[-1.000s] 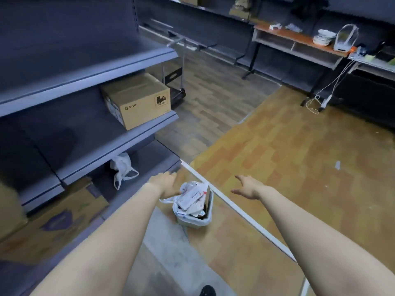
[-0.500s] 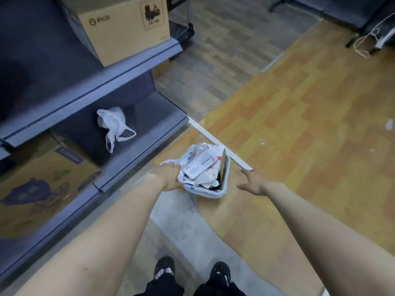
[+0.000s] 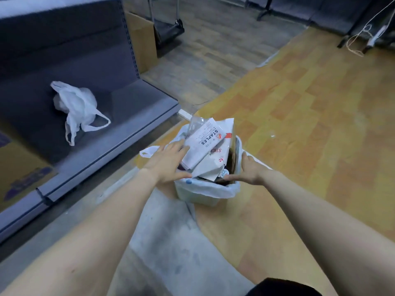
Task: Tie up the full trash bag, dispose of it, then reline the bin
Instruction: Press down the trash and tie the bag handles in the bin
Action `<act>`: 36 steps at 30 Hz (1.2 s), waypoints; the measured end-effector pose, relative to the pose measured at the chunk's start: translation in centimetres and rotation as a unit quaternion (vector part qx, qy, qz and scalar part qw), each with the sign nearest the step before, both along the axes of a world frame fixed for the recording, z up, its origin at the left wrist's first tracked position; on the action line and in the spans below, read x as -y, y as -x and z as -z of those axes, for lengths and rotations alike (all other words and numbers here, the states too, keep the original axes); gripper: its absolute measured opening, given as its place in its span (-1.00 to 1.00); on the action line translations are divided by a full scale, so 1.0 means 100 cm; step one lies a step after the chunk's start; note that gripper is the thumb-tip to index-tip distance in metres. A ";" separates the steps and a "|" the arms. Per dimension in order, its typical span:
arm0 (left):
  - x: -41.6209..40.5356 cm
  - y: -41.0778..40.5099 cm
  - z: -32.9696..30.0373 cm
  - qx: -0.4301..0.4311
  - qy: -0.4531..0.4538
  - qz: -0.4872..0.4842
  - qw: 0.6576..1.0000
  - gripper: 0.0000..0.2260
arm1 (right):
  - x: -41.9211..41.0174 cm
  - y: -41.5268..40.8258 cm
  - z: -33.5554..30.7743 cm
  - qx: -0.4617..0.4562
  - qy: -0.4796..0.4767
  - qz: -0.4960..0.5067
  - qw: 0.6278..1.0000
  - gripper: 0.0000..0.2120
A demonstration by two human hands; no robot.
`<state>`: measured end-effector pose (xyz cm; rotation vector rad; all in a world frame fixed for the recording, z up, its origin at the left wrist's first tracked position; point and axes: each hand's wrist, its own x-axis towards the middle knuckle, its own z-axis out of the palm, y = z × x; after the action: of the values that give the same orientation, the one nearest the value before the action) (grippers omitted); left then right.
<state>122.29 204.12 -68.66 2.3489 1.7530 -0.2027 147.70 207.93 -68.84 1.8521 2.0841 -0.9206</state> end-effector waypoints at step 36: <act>-0.013 -0.044 0.058 0.043 -0.213 -0.120 0.969 -0.64 | -0.004 -0.012 0.081 -0.203 -0.088 0.011 0.975 0.09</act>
<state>126.68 205.47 -74.50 2.3298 2.1910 0.3410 148.95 208.32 -76.99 1.9008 2.4561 -1.2456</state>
